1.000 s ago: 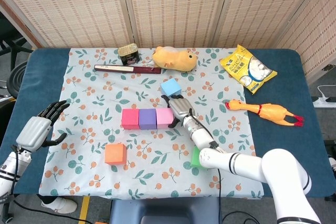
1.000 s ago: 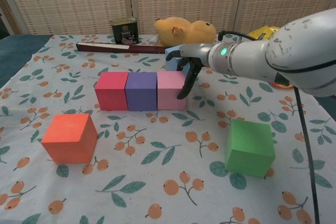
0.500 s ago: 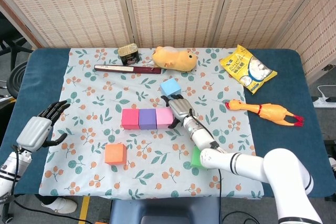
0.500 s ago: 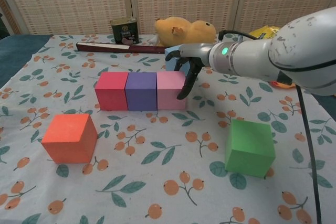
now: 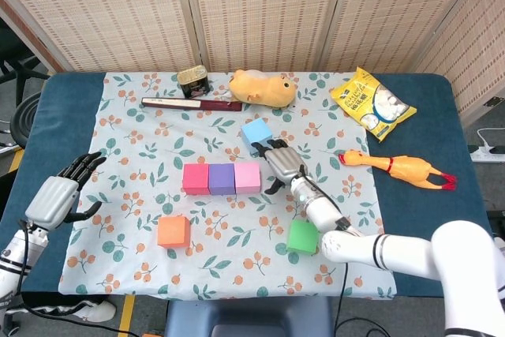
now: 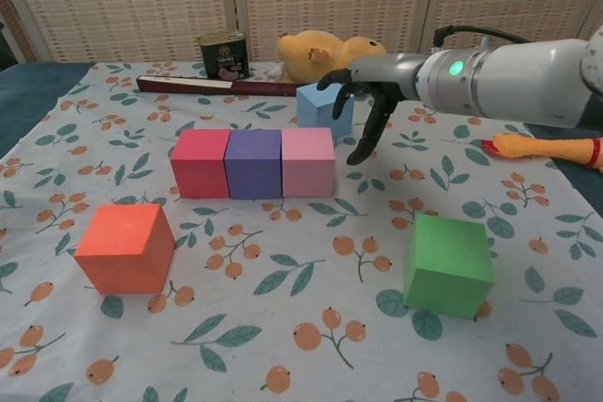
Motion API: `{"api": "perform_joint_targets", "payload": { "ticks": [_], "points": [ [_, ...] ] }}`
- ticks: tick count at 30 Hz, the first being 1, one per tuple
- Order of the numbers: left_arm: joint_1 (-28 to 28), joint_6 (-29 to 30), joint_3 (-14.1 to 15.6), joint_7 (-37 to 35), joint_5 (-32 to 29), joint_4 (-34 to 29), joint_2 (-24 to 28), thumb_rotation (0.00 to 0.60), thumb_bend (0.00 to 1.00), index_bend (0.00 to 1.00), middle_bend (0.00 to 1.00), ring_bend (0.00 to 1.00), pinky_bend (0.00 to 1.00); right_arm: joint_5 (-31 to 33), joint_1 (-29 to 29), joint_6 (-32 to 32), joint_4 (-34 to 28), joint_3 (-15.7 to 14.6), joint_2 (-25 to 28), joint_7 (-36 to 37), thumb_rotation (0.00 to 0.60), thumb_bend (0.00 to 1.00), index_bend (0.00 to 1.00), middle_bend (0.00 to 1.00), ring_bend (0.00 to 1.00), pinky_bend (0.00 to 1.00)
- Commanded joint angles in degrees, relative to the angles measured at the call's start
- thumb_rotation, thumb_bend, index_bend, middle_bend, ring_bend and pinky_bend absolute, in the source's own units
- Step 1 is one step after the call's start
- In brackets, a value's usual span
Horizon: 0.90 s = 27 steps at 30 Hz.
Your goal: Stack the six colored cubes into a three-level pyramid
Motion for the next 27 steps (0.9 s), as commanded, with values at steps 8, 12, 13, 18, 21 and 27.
{"api": "perform_joint_targets", "payload": {
  "ticks": [8,12,13,18,21,27],
  "points": [
    [-0.04,-0.29,0.00,0.74,-0.14,-1.00,0.30,0.600,0.35,0.00,0.02,0.02,0.23,-2.26,-2.88,-3.06,-2.38,-1.35,3.43,3.95,0.600,0.00,0.00,0.21,0.00,0.00],
    [-0.09,-0.59,-0.03,0.97,-0.38,-1.24,0.49,0.600,0.35,0.00,0.02,0.02,0.23,-3.59,-2.45,-4.74,-0.48,-1.03,1.79,5.30,0.600,0.00,0.00,0.21,0.00,0.00],
    [-0.07,-0.63,-0.02,1.00,-0.43,-1.29,0.58,0.600,0.35,0.00,0.02,0.02,0.23,-3.82,-2.27,-5.22,0.05,-0.97,1.34,5.63,0.600,0.00,0.00,0.21,0.00,0.00],
    [0.17,-0.58,0.10,0.92,-0.54,-1.35,0.79,0.600,0.35,0.00,0.02,0.02,0.23,-4.43,-1.70,-6.40,1.54,-0.96,-0.04,6.52,0.600,0.00,0.00,0.21,0.00,0.00],
    [0.22,-0.56,0.11,0.70,-0.54,-1.23,0.71,0.600,0.35,0.00,0.02,0.02,0.23,-4.68,-1.39,-6.67,2.33,-1.00,-0.77,6.86,0.600,0.00,0.00,0.21,0.00,0.00],
    [0.17,-0.71,0.20,0.44,-0.43,-0.88,0.50,0.600,0.35,0.00,0.02,0.02,0.23,-4.85,-0.93,-6.91,3.00,-0.90,-1.61,7.18,0.600,0.00,0.00,0.21,0.00,0.00]
  ]
}}
